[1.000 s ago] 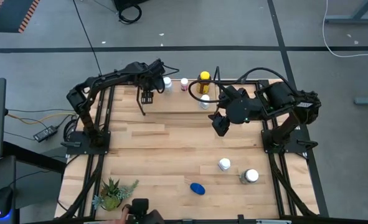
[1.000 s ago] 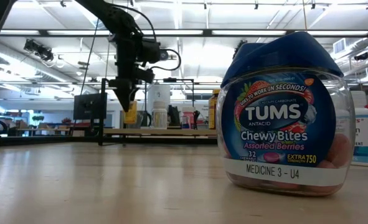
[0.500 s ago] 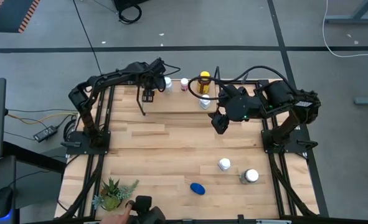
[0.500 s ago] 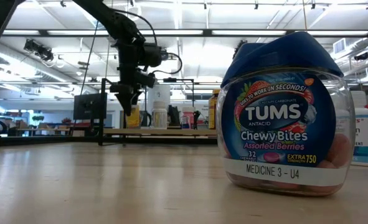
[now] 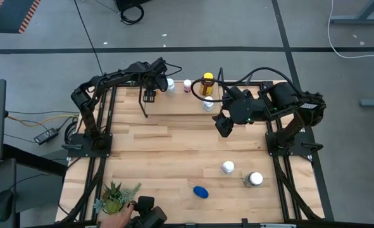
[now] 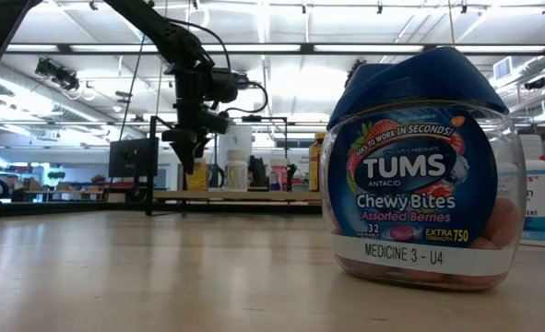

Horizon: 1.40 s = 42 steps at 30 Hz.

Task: Pick and place medicine bottles onto shelf by color
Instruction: Put the yellow pill bottle on the shelf

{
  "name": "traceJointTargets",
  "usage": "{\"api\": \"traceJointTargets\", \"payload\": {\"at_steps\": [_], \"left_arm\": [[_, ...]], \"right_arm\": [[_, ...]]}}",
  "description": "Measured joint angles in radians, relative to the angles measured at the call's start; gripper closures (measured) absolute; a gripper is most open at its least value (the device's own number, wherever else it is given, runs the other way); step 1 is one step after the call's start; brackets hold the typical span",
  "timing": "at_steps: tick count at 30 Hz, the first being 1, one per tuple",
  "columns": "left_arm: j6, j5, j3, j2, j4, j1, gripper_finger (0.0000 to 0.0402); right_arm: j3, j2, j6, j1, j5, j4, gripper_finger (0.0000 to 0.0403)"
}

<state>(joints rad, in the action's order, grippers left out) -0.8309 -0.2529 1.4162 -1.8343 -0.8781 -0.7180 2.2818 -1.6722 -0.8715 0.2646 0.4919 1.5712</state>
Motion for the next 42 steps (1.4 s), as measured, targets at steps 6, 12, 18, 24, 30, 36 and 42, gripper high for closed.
{"api": "traceJointTargets", "payload": {"at_steps": [6, 12, 18, 24, 30, 36, 42], "left_arm": [[-0.012, 0.013, 0.000, 0.000, -0.001, 0.001, 0.0174], [-0.012, 0.013, 0.000, 0.000, -0.001, 0.001, 0.0159], [-0.032, 0.014, 0.000, 0.000, 0.009, 0.001, 0.0143], [-0.049, -0.001, 0.000, 0.000, 0.021, 0.001, 0.0130], [-0.051, -0.068, 0.000, 0.000, 0.021, 0.011, 0.0129], [-0.017, -0.130, 0.000, 0.011, -0.003, 0.052, 0.0129], [0.013, -0.137, 0.000, 0.028, -0.021, 0.096, 0.0129]], "right_arm": [[0.000, 0.000, -0.007, 0.000, 0.001, 0.000, 0.0119], [0.000, 0.000, 0.000, 0.000, 0.002, 0.000, 0.0119], [0.000, 0.000, -0.007, 0.000, 0.005, 0.000, 0.0119], [0.000, 0.000, -0.017, 0.000, 0.005, 0.000, 0.0119], [0.000, 0.000, -0.020, 0.000, 0.005, 0.000, 0.0119], [0.000, 0.000, -0.016, 0.000, 0.005, 0.000, 0.0119], [0.000, 0.000, -0.009, 0.000, -0.006, 0.000, 0.0119]]}}
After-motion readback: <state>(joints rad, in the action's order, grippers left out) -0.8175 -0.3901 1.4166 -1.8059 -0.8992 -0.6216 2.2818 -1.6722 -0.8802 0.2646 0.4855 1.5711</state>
